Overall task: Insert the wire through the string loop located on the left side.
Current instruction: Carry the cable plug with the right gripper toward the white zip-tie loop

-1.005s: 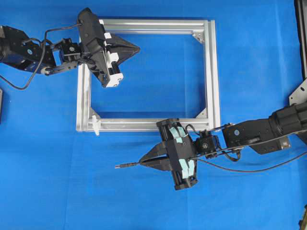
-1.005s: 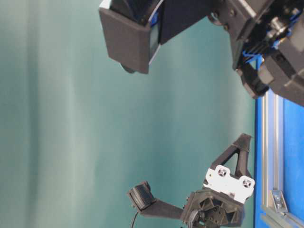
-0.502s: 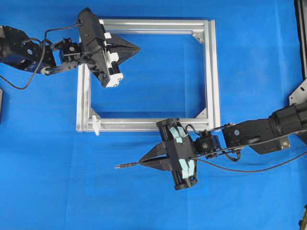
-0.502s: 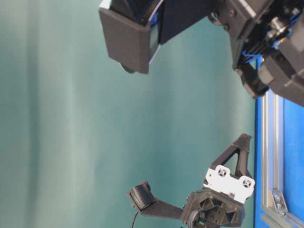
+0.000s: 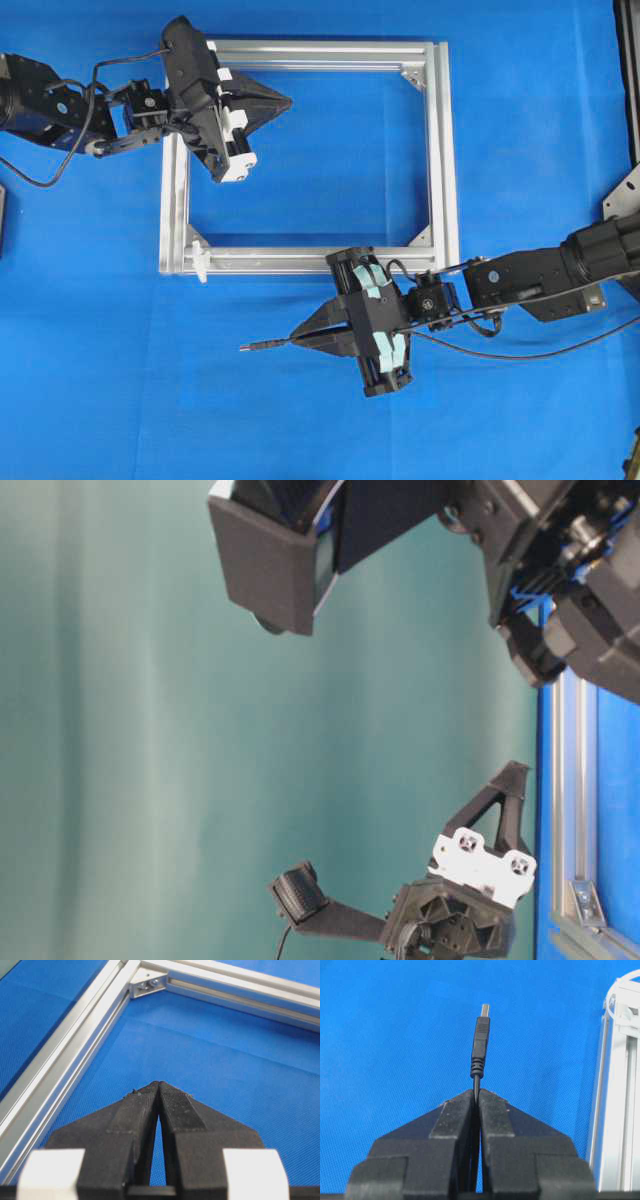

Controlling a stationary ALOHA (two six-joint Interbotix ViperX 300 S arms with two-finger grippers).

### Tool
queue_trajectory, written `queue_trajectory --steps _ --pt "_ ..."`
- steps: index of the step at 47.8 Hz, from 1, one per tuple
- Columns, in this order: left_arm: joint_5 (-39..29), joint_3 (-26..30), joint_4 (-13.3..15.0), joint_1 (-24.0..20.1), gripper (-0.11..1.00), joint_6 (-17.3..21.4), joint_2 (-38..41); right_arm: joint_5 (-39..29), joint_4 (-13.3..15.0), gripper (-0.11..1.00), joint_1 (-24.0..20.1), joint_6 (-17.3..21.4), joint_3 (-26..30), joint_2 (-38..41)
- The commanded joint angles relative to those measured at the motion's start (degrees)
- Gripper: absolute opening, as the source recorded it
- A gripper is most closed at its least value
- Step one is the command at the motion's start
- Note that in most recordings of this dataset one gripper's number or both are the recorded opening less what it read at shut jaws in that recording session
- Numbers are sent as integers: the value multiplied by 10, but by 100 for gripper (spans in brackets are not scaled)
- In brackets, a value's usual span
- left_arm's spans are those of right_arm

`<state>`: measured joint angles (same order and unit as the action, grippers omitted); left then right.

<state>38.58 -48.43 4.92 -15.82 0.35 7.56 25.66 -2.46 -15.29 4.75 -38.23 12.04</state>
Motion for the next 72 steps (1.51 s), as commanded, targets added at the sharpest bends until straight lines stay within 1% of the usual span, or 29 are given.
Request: queue_trajectory --steps 1,10,24,31,44,65,72 --pt "4 4 -3 1 0 -1 -17 4 1 0 5 -1 3 -18" --pt "4 4 -3 2 0 -2 -17 4 1 0 33 -3 -5 -22" --pt "4 4 -3 7 0 -2 -17 18 1 0 90 -3 -27 -34" --pt "4 4 -2 8 0 -2 -17 20 1 0 105 -4 -35 -36" --pt "4 4 -3 8 0 -2 -17 21 1 0 107 -4 -33 -33" --pt "4 4 -3 8 0 -3 -17 12 5 0 103 -4 47 22" --pt "4 4 -3 8 0 -3 -17 9 6 0 103 -4 63 33"
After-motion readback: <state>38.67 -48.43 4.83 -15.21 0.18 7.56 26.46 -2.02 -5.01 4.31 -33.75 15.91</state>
